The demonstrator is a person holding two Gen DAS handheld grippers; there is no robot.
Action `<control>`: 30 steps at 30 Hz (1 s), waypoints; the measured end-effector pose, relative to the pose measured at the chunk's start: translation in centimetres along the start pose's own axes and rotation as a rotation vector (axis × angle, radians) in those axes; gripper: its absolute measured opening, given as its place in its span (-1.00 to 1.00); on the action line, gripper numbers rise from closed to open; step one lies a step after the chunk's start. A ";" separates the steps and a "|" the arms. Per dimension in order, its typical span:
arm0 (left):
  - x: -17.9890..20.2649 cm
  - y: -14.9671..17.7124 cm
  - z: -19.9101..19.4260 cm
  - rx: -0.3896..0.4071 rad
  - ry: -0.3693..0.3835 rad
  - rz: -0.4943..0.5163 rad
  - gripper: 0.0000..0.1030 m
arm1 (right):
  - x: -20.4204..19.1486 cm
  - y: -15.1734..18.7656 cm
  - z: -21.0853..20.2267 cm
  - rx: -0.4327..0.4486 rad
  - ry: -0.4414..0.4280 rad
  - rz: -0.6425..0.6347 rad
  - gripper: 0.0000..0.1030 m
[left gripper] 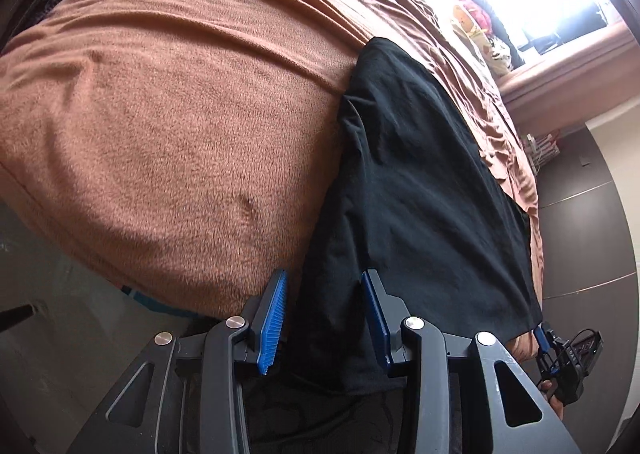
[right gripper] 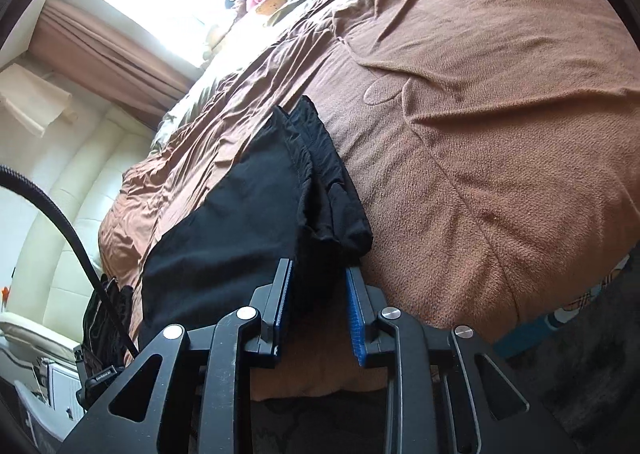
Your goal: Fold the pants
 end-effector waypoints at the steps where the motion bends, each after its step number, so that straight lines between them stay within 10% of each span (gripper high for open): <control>1: -0.1 0.3 -0.1 0.005 0.006 -0.004 -0.22 | -0.2 0.1 -0.6 0.004 0.001 -0.018 -0.55; 9: -0.6 1.7 -0.1 0.054 0.070 -0.051 -0.22 | -4.6 0.5 -1.6 0.002 0.003 -0.211 -0.55; 11: -0.9 2.1 -0.3 0.065 0.083 -0.073 -0.61 | -6.1 0.7 -1.2 -0.008 0.010 -0.264 -0.55; 15: -1.3 2.5 -0.9 0.086 0.127 -0.127 -0.78 | -9.2 1.3 0.2 -0.038 0.011 -0.337 -0.55; 30: -2.3 3.2 -1.3 0.104 0.198 -0.229 -0.75 | -20.0 4.5 7.7 -0.216 -0.026 -0.556 -0.55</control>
Point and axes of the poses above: each gripper's, at about its wrist camera, not at the fingertips, and z roughly the way its jaws point, x to its right, y to its underside, the point moved 5 cm from there along z, roughly the way its jaws point, and after that the axes turned 6 degrees about -z, right-handed, at the moved point
